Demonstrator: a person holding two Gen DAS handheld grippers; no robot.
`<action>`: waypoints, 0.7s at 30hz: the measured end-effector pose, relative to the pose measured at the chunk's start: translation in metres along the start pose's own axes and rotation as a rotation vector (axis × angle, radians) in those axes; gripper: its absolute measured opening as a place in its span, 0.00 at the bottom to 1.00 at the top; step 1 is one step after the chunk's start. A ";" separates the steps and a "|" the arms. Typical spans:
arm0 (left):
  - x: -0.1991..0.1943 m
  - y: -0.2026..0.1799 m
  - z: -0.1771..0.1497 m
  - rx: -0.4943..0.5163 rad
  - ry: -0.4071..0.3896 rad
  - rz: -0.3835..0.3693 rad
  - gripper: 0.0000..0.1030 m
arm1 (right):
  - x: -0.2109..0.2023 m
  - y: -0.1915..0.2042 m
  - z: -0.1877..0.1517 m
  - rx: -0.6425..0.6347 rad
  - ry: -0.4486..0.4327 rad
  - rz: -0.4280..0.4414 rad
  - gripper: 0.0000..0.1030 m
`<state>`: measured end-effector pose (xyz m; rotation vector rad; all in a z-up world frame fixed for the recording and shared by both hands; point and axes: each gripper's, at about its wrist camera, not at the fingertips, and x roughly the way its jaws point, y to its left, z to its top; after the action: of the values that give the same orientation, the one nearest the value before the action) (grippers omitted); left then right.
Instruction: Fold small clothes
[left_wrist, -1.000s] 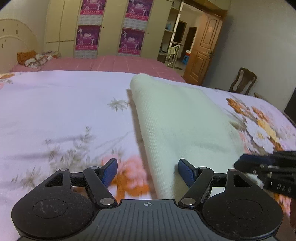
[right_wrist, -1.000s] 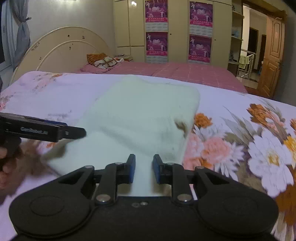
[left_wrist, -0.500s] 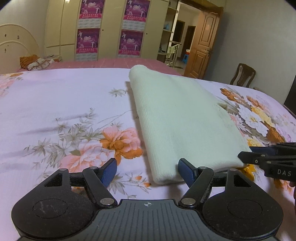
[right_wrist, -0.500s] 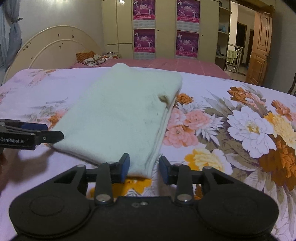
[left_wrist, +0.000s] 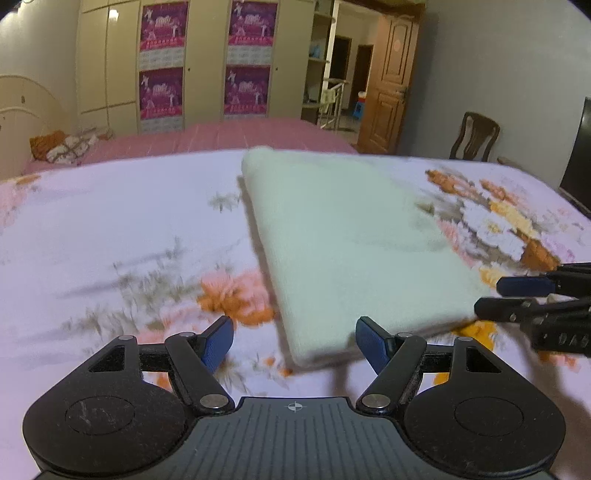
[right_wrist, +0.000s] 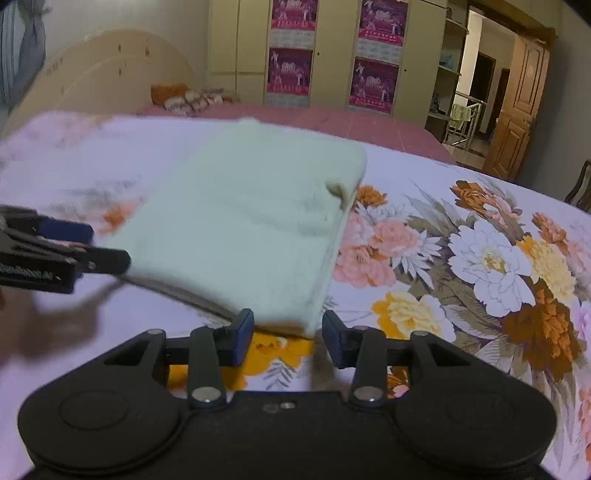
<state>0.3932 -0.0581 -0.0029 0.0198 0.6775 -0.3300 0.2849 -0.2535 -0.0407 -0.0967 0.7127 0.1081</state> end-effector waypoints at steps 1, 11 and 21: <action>-0.002 0.002 0.005 0.001 -0.018 -0.003 0.71 | -0.003 -0.005 0.003 0.024 -0.017 0.007 0.46; 0.046 0.039 0.052 -0.113 -0.001 -0.066 0.71 | 0.040 -0.091 0.047 0.439 -0.050 0.109 0.54; 0.105 0.088 0.052 -0.485 0.089 -0.302 0.71 | 0.104 -0.124 0.042 0.685 -0.017 0.351 0.55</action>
<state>0.5291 -0.0119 -0.0348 -0.5366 0.8361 -0.4484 0.4070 -0.3641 -0.0708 0.6854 0.7116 0.1940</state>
